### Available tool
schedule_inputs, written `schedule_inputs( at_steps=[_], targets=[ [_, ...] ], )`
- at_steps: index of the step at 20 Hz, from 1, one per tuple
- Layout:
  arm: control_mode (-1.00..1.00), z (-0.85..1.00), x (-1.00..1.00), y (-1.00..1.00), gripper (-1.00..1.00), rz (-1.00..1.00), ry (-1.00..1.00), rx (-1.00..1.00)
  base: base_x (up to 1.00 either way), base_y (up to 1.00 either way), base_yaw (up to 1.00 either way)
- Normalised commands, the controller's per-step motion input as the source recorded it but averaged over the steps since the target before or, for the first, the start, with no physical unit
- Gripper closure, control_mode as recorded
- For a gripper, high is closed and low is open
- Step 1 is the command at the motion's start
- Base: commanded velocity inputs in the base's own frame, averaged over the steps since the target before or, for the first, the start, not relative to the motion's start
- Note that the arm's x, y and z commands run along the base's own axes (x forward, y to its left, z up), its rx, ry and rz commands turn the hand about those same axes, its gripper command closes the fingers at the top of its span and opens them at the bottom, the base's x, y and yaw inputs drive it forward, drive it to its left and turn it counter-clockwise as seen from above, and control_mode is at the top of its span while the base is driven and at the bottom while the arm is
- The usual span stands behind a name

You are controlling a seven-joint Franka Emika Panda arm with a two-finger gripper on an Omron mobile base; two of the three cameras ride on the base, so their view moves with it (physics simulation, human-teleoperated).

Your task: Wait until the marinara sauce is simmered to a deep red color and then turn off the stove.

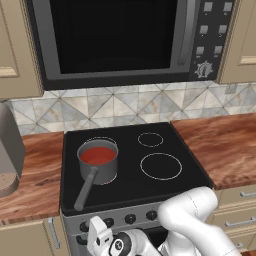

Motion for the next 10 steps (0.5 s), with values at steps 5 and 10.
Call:
schedule_inputs(
  at_steps=[5, 10],
  targets=[
    [-1.0, 0.0, 0.0, 0.08, 1.0, -0.17, 0.02, 0.43, 0.0, 0.0, 0.0],
    [-1.0, 0.13, 0.02, -0.3, 1.0, -0.01, 0.2, 0.41, 0.0, 0.0, 0.0]
  ],
)
